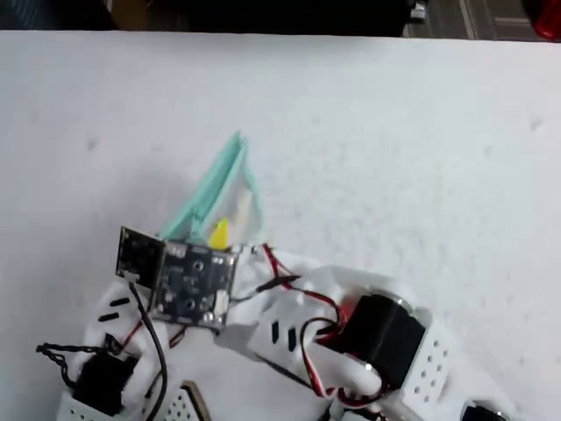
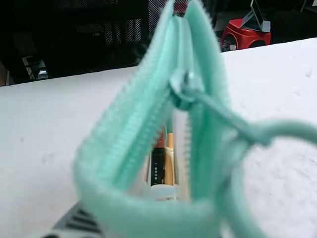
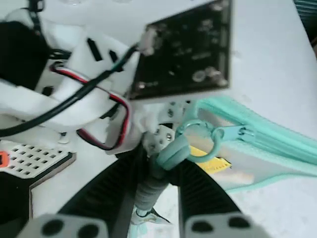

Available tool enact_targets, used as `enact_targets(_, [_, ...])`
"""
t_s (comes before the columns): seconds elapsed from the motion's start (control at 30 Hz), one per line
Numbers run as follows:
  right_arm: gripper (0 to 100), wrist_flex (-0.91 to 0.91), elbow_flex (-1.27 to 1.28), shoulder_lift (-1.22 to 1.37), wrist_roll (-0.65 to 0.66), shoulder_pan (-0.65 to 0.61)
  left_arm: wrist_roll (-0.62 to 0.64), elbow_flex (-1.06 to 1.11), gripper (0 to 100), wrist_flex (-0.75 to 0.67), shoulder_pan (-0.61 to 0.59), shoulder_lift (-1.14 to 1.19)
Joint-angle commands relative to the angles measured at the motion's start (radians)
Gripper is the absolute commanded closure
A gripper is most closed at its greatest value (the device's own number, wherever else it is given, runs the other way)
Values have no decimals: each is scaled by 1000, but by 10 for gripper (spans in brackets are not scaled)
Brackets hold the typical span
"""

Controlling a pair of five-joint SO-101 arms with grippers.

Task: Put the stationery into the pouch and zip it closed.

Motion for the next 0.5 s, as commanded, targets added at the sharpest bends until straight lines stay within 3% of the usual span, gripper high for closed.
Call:
enact_targets(0.0, [981,77,-21,-18,69,-140,-8,-9,888,-28,-10,1])
enact_targets(0.3, [981,160,-20,-18,178,-217,-8,-9,865,-29,-10,1])
enact_targets(0.47, [944,151,-55,-28,180,-39,-6,-9,789,-21,-12,1])
